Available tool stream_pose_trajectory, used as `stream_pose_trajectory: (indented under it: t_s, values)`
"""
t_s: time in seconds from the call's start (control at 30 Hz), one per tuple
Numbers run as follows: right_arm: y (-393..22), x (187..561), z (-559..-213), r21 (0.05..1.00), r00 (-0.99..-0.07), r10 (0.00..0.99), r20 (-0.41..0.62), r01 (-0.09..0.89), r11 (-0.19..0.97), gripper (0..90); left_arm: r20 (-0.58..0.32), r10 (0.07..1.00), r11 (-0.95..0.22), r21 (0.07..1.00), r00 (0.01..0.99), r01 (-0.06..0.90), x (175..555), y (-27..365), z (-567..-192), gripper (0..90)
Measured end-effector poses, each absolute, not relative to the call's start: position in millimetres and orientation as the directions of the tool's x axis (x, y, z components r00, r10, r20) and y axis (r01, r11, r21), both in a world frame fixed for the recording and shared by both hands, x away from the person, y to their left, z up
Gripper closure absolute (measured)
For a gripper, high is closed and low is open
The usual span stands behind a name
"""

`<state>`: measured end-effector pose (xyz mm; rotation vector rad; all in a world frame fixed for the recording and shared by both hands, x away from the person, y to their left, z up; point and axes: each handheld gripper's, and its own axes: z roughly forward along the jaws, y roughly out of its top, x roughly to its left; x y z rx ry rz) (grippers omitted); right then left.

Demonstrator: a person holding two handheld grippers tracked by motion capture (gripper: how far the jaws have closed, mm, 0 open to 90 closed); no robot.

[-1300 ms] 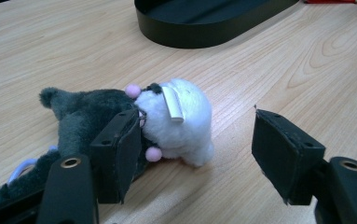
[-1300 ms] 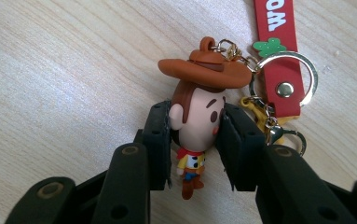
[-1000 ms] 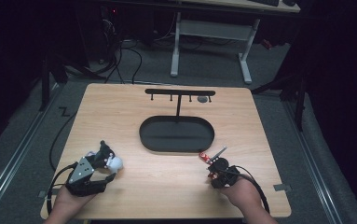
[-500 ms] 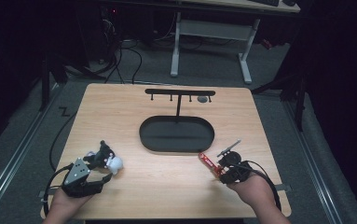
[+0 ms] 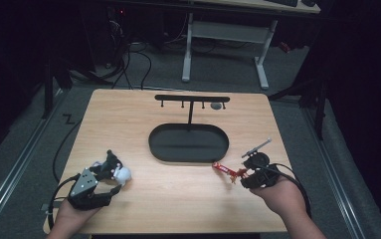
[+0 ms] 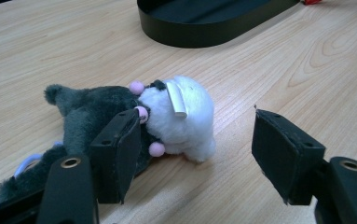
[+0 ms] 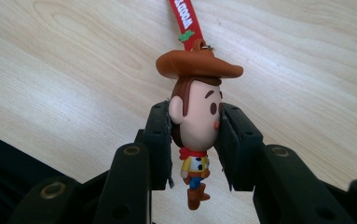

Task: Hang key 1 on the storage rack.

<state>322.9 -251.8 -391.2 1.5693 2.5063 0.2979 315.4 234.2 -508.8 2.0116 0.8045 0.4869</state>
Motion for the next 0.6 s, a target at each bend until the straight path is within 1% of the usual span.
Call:
stream_pose_trajectory:
  t_s: [0.3, 0.6]
  values:
    - [-252.5, 326.0, -362.4, 0.297, -0.419, 0.907, -0.044, 0.861, 0.413, 67.0, 0.024, 0.7, -0.382, 0.856, 0.713, 0.347, 314.9, 235.7, -508.3, 32.1]
    - [-249.0, 333.2, -338.3, 0.341, -0.431, 0.901, -0.058, 0.839, 0.423, 67.2, 0.023, 0.707, -0.379, 0.856, 0.707, 0.351, 314.4, 237.9, -508.2, 30.5]
